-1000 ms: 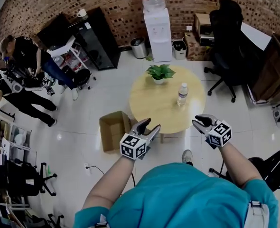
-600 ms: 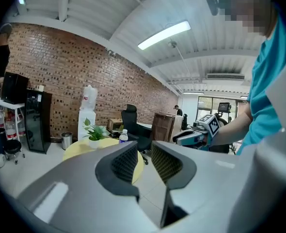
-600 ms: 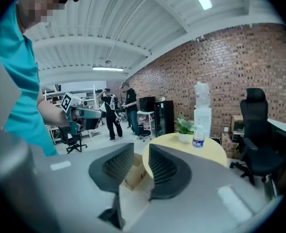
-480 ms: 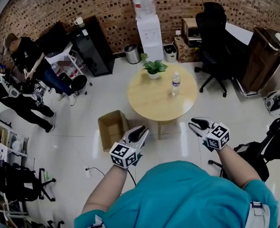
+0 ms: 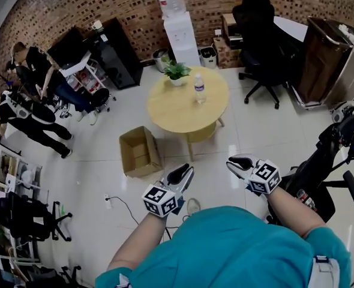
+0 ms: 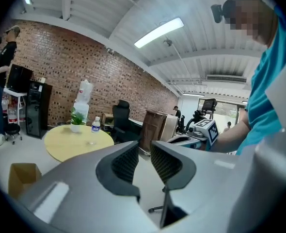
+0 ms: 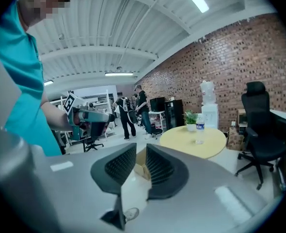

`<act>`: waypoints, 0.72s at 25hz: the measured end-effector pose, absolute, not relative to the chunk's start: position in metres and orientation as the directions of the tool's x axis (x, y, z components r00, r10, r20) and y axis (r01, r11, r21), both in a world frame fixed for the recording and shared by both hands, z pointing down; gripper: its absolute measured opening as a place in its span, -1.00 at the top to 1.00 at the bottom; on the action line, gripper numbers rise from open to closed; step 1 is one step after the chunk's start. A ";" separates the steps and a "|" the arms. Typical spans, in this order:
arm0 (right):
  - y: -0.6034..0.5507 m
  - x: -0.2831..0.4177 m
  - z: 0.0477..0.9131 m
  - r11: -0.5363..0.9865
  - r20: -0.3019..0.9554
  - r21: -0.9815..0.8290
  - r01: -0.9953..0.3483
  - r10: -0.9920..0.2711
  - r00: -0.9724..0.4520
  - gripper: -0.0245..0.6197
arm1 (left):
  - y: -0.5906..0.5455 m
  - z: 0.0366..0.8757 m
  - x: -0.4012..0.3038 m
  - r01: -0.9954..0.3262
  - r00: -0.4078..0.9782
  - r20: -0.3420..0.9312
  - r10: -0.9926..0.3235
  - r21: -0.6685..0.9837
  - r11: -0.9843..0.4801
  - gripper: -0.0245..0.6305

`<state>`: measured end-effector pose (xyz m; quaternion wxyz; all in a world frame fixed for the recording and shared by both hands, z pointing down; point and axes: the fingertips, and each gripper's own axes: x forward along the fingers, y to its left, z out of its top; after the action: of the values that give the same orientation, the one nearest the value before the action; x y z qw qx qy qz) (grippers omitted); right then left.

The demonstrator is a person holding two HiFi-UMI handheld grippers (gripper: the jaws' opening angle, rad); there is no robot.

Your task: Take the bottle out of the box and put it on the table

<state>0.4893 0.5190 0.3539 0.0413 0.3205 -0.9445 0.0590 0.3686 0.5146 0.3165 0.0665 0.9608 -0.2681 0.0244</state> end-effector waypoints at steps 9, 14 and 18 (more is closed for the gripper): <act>0.587 0.499 0.340 0.781 0.091 -0.099 -0.616 -0.610 -0.787 0.92 | 0.577 0.298 0.390 -0.455 0.889 0.093 -0.448 0.073 -0.887 0.69; 0.614 0.462 0.324 0.771 0.089 -0.091 -0.630 -0.624 -0.776 0.92 | 0.597 0.282 0.346 -0.419 0.908 0.057 -0.416 0.070 -0.905 0.69; 0.635 0.428 0.314 0.747 0.069 -0.137 -0.651 -0.648 -0.758 0.92 | 0.614 0.276 0.304 -0.396 0.918 0.041 -0.395 0.068 -0.916 0.70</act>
<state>0.4278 0.6347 0.3144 0.0086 0.3475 -0.9346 0.0762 0.3037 0.6141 0.2764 0.0374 0.9786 -0.2021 0.0131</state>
